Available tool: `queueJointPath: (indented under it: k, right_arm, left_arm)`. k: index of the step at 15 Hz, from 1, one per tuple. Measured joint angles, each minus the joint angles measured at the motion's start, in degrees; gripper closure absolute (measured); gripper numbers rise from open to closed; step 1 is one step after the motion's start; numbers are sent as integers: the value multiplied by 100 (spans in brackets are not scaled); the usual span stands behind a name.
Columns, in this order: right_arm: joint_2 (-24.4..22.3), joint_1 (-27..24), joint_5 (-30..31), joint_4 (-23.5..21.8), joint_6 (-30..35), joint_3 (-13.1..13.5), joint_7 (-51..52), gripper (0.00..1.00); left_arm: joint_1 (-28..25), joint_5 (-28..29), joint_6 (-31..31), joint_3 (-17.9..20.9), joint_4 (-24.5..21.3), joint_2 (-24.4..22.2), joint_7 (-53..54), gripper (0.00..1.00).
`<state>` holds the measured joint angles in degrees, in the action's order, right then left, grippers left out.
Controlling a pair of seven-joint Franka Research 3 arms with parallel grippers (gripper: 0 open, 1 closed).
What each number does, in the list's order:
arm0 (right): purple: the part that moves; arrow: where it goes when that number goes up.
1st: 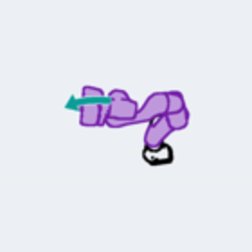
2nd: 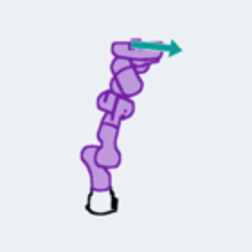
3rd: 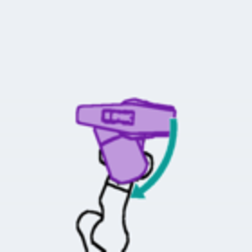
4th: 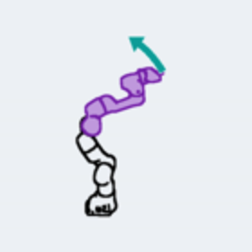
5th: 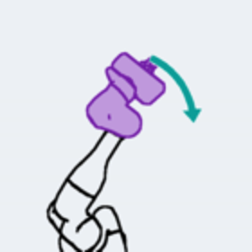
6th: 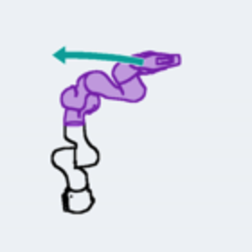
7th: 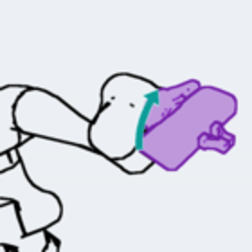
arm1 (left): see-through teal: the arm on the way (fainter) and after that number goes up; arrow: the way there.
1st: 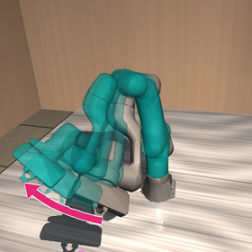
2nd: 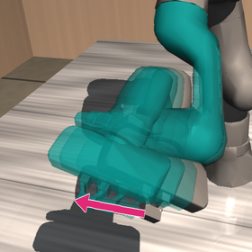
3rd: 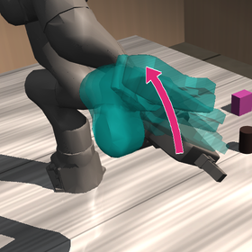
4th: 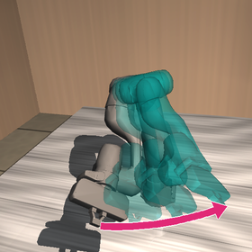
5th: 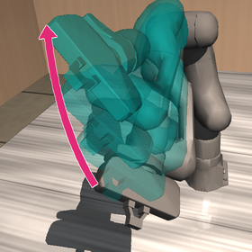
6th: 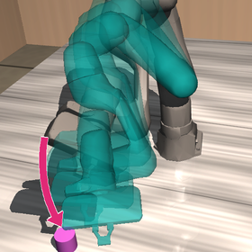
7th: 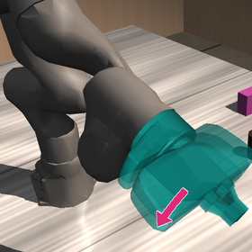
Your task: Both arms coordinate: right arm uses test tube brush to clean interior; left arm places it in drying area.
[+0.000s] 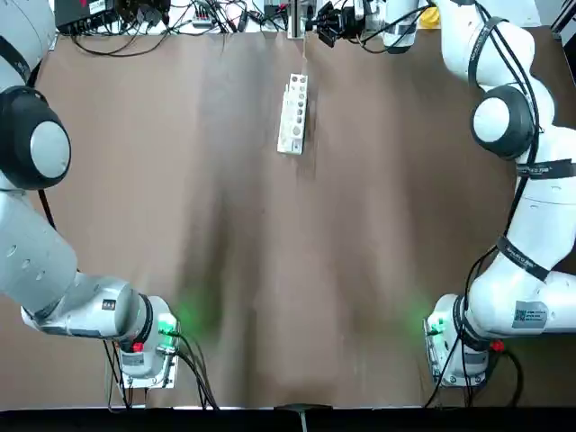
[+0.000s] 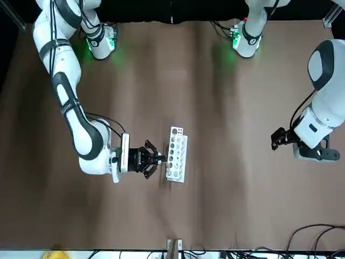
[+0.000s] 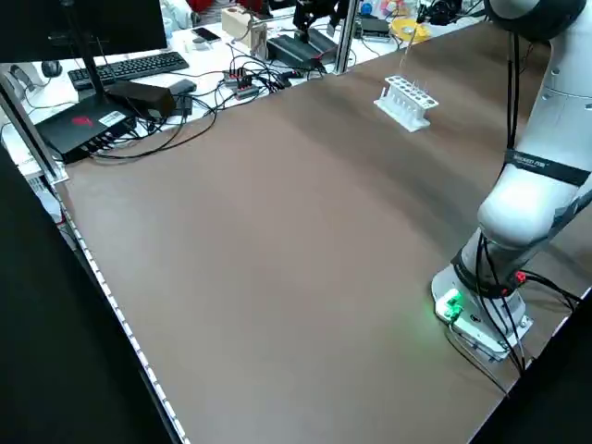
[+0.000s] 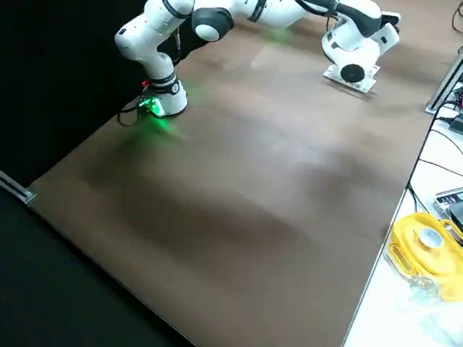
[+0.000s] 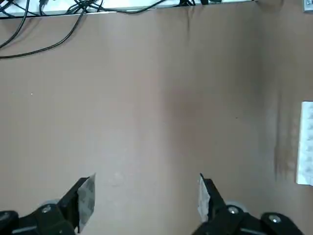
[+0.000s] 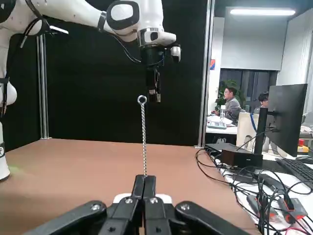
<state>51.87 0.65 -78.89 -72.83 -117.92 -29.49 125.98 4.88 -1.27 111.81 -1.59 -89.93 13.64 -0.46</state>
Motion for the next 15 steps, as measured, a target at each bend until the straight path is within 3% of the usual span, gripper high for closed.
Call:
queueJointPath:
  k: [15]
  right_arm:
    - [108, 4, -17, 12, -46, 47, 166, 98]
  left_arm:
    - [33, 0, 0, 11, 0, 34, 12, 0]
